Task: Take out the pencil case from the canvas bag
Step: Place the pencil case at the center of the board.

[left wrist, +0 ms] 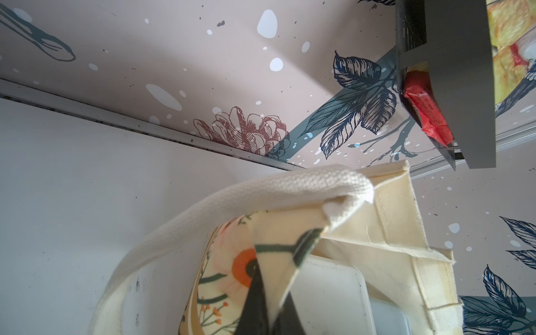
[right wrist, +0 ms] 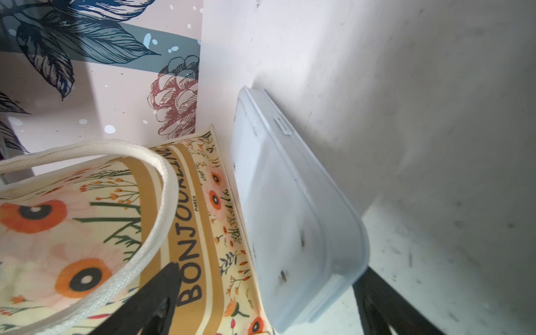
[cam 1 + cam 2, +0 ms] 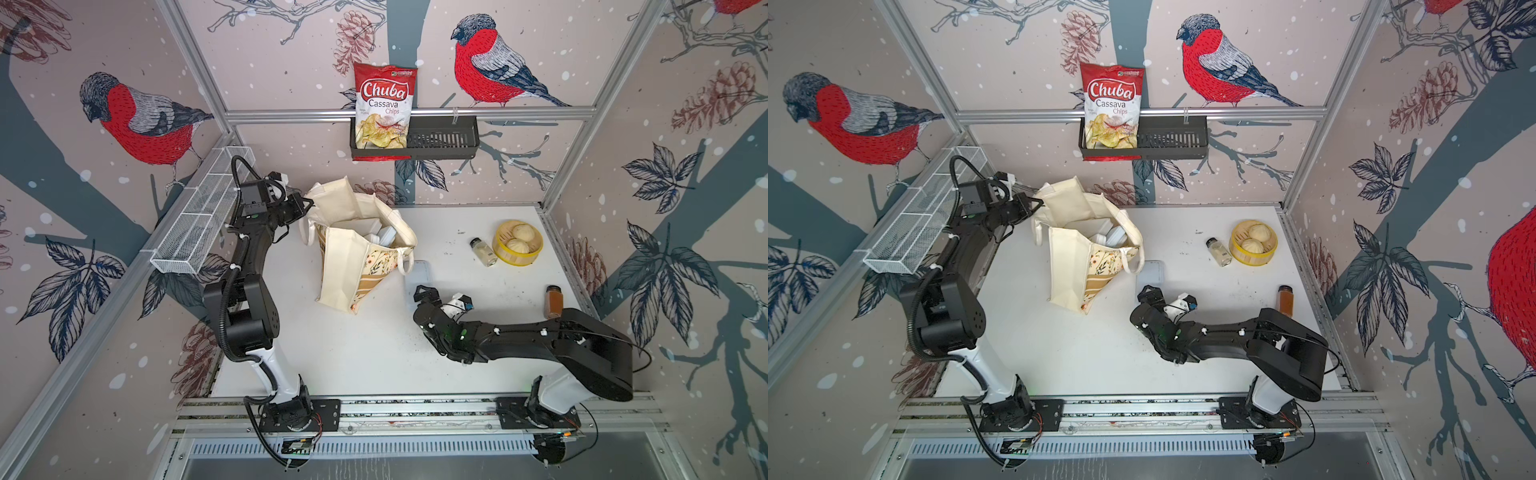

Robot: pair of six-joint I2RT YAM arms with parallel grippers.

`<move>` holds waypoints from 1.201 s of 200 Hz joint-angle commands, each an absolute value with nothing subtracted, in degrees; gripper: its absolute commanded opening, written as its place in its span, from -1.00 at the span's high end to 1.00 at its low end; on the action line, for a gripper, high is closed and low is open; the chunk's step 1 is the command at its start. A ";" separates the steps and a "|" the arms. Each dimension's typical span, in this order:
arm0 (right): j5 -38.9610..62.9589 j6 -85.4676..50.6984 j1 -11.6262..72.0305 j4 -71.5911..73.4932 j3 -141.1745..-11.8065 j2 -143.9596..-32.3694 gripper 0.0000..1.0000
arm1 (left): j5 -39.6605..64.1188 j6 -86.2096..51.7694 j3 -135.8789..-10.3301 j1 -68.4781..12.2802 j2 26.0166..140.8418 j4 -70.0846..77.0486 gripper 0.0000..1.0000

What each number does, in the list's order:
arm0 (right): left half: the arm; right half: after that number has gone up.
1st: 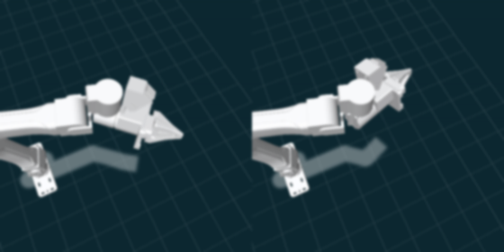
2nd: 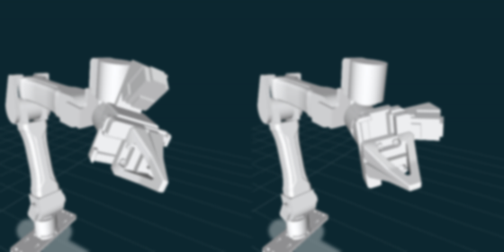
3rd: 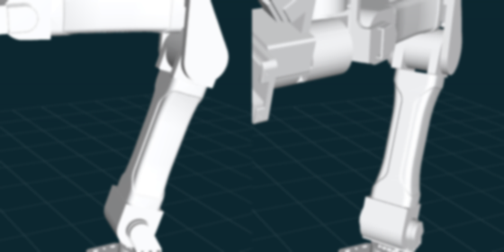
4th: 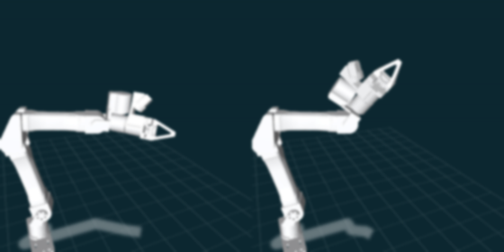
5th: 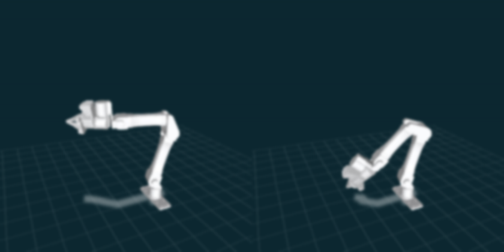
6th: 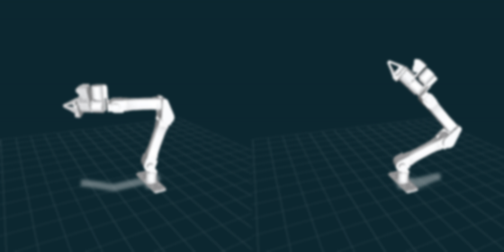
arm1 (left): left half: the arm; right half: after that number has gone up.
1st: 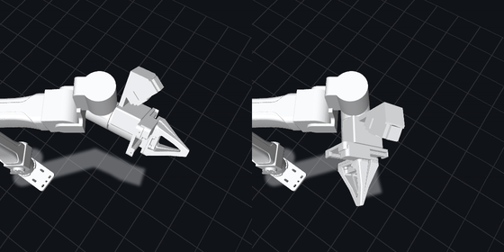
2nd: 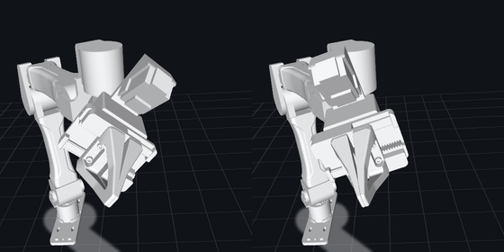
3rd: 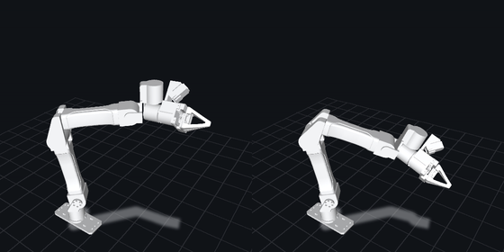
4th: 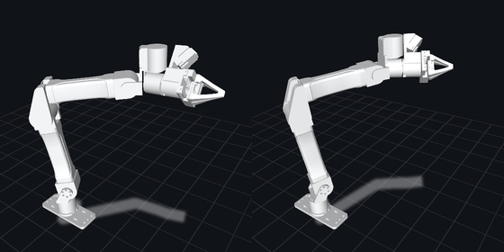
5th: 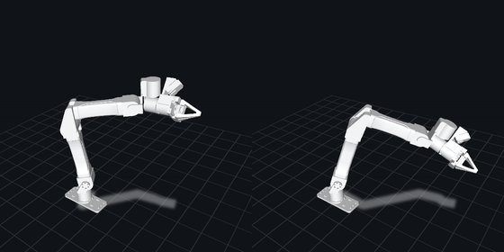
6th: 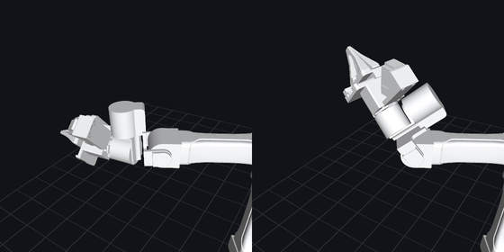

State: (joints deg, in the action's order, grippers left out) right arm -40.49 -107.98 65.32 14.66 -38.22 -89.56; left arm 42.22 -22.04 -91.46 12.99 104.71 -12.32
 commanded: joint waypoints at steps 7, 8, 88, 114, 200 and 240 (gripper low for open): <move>-40.35 -108.06 65.39 10.53 -37.62 -88.70 -0.92 | 44.39 -21.81 -91.32 13.10 104.59 -11.95 1.00; -40.30 -108.08 65.39 10.54 -37.57 -88.69 -0.92 | 44.39 -21.80 -91.32 13.10 104.59 -11.91 1.00; -40.86 -103.28 65.56 11.33 -38.31 -87.45 -0.93 | 44.36 -21.90 -91.24 12.74 104.55 -11.87 1.00; -41.75 -102.61 65.57 9.93 -38.41 -86.72 -0.93 | 44.21 -21.93 -91.16 12.49 104.55 -11.79 1.00; -50.08 -82.05 66.41 4.01 -38.84 -72.83 -0.83 | 42.79 -19.88 -91.91 7.86 103.54 -13.63 1.00; -50.84 -61.17 63.86 6.68 -42.47 -63.65 -0.55 | 45.04 -19.20 -92.38 5.81 102.50 -13.54 1.00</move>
